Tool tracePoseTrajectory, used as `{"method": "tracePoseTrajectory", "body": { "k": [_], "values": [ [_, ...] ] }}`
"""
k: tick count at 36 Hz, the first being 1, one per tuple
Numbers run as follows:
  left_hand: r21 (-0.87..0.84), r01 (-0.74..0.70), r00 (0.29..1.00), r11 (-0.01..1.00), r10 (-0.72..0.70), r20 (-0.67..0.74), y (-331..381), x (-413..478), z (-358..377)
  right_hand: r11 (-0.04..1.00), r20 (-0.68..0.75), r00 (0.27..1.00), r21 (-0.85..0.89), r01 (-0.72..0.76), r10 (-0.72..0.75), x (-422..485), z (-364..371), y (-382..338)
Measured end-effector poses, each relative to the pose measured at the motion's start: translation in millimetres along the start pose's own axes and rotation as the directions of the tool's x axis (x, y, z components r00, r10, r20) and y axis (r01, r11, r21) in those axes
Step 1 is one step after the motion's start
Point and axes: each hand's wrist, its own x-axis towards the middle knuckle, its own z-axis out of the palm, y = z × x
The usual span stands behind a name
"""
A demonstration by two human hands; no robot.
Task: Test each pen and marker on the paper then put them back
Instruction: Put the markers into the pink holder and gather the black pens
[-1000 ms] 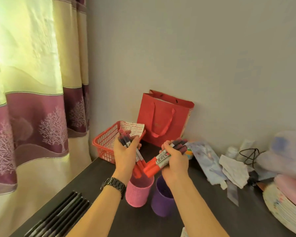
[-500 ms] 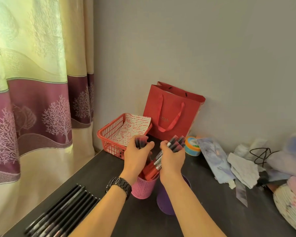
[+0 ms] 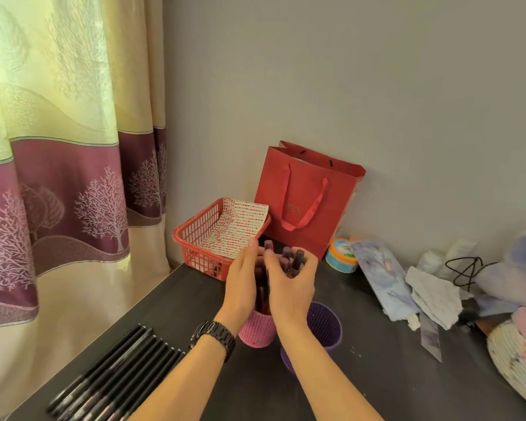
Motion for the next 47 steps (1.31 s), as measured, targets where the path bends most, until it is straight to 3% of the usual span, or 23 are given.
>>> {"method": "tracePoseTrajectory", "body": {
  "k": [4, 8, 12, 16, 19, 22, 26, 33, 36, 39, 42, 45, 47],
  "values": [
    [0.076, -0.023, 1.0, 0.997, 0.023, -0.009, -5, 1, 2, 0.993, 0.02, 0.997, -0.093, 0.076, -0.074, 1, -5, -4],
    [0.197, -0.108, 0.992, 0.974, 0.12, -0.049, -8, 3, 4, 0.897, 0.185, 0.97, -0.386, 0.217, -0.155, 4, -8, -5],
    [0.203, -0.096, 0.994, 0.974, 0.104, -0.028, -11, 6, 6, 0.887, 0.112, 0.972, -0.398, 0.236, -0.209, 11, -19, -7],
    [0.161, -0.036, 0.999, 0.986, 0.032, 0.026, -10, 6, 8, 0.739, 0.311, 0.942, -0.604, 0.299, -0.127, 13, -25, 0],
    [0.22, 0.014, 0.996, 0.975, -0.034, 0.086, -10, 7, 7, 0.744, 0.281, 0.951, -0.607, 0.278, -0.127, 16, -28, -1],
    [0.343, 0.046, 0.984, 0.938, -0.102, 0.148, -5, 5, 3, 0.732, 0.384, 0.923, -0.622, 0.28, -0.027, 14, -30, -7],
    [0.4, 0.039, 0.982, 0.916, -0.11, 0.156, 19, 1, -16, 0.832, 0.303, 0.951, -0.512, 0.215, -0.06, 5, -45, -24],
    [0.692, -0.126, 0.99, 0.711, 0.041, 0.138, 73, -19, -98, 0.834, 0.31, 0.94, -0.473, 0.285, -0.145, -49, -84, -48],
    [0.76, -0.129, 0.992, 0.637, 0.088, 0.095, 94, -38, -134, 0.8, 0.322, 0.931, -0.506, 0.323, -0.172, -81, -92, -50],
    [0.863, -0.094, 0.992, 0.497, 0.118, 0.041, 104, -59, -174, 0.809, 0.313, 0.936, -0.502, 0.306, -0.159, -118, -96, -41],
    [0.93, -0.026, 0.997, 0.366, 0.082, -0.004, 102, -80, -211, 0.805, 0.392, 0.92, -0.547, 0.231, 0.002, -145, -91, -21],
    [0.963, 0.085, 0.996, 0.258, -0.054, -0.073, 94, -98, -236, 0.797, 0.487, 0.828, -0.598, 0.083, 0.279, -159, -76, -4],
    [0.972, 0.108, 0.99, 0.211, -0.109, -0.086, 86, -107, -245, 0.767, 0.467, 0.825, -0.639, 0.065, 0.319, -171, -65, 8]
  ]
}}
